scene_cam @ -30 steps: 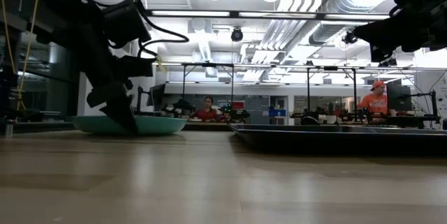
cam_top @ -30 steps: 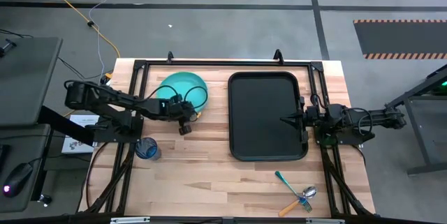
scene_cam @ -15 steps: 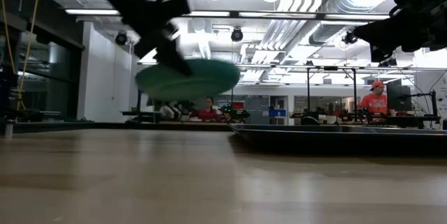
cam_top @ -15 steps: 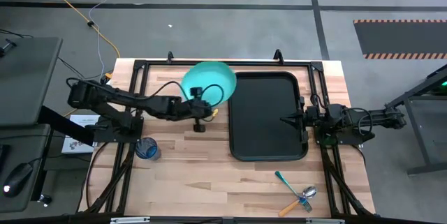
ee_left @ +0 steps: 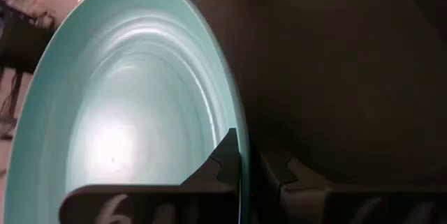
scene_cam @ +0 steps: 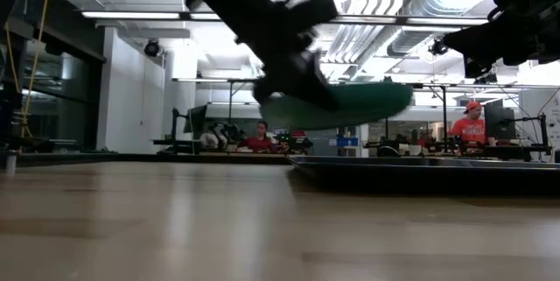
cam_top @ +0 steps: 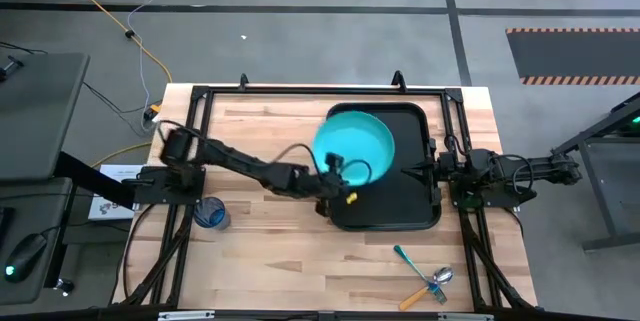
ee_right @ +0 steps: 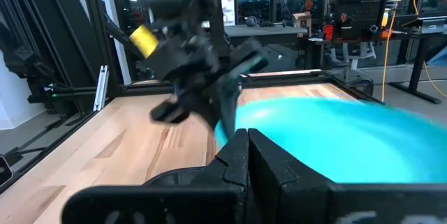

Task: Pick and place plate/cup/fork/spoon on tray
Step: Put the blue plate on the black serving tray, then put the blue fork on the black serving tray to the left side of the blue plate

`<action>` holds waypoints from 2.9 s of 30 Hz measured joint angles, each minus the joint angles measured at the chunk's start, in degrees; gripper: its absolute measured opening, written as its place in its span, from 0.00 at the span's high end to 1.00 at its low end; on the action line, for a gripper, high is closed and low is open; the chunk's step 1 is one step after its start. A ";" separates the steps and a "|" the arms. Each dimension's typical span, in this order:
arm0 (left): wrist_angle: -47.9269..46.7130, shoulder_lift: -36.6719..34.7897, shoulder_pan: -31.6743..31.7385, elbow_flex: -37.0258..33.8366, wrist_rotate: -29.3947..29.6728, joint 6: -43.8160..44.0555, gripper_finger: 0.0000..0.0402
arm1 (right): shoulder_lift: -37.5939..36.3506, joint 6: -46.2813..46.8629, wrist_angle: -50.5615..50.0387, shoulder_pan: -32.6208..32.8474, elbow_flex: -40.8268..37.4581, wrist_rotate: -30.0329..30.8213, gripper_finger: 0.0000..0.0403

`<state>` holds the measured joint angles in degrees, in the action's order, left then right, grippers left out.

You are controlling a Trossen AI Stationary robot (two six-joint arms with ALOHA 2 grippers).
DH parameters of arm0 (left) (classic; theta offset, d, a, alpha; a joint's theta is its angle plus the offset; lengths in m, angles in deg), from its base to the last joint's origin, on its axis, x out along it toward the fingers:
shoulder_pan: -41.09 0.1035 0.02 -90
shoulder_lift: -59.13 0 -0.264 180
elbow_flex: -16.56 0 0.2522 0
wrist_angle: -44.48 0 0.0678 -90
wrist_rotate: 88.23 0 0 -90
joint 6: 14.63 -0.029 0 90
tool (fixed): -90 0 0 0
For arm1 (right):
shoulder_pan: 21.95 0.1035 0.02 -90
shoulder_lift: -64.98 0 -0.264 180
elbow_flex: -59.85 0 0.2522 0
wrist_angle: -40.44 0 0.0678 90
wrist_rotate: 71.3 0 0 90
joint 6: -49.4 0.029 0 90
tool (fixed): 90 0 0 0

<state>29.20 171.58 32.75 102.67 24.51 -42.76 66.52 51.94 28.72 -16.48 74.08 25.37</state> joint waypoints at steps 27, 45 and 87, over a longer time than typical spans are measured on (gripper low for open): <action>5.77 15.80 -0.71 13.47 -6.65 -6.55 0.98 | -0.02 0.00 0.00 -0.01 -0.01 0.00 1.00; 4.42 15.80 -0.14 13.45 -7.24 -2.56 0.96 | -0.02 0.00 -0.01 -0.01 0.00 0.00 1.00; -2.70 0.22 -0.12 10.57 -21.52 13.41 0.52 | 0.03 0.00 0.00 0.00 -0.01 -0.02 1.00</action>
<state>26.50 171.80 32.62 113.25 3.00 -29.36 66.54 51.94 28.72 -16.48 74.07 25.36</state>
